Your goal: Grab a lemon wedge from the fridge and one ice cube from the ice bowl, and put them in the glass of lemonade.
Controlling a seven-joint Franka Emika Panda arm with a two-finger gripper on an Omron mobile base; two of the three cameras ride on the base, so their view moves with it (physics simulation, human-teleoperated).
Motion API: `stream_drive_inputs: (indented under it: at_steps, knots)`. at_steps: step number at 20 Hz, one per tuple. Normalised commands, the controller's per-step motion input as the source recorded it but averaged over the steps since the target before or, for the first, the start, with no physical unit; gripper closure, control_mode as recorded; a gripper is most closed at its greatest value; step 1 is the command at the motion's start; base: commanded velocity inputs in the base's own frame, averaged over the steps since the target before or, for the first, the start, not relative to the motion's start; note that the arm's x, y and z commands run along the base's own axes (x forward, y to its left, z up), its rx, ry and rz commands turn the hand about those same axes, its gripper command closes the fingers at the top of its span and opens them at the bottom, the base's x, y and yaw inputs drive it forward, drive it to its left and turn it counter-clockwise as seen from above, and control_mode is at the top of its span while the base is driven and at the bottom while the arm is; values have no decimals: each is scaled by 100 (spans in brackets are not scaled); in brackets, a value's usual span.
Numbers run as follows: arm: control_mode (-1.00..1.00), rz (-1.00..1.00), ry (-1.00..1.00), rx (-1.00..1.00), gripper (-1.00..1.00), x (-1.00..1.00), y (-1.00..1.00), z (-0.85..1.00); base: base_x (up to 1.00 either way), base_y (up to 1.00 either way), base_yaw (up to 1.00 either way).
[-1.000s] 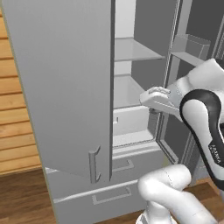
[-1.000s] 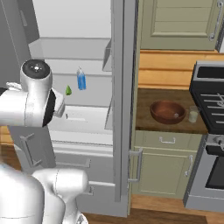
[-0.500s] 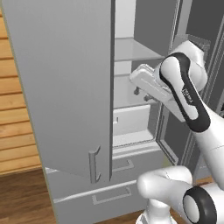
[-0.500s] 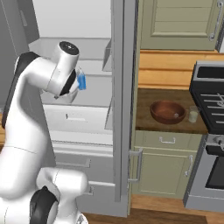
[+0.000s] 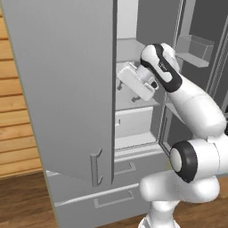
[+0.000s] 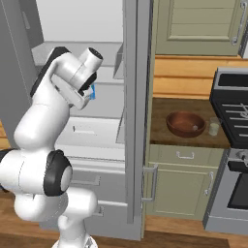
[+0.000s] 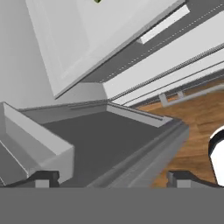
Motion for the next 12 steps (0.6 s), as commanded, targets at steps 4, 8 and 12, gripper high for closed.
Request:
stream_drive_inputs:
  at_steps: [4,8,12]
  knots:
    - [-100,-1,6,1,-100,41,49,-10,0,0,0]
    - [-100,0,0,0,-100,0,54,-3,0,0,0]
    - [-100,0,0,0,-100,-4,47,0,0,0,0]
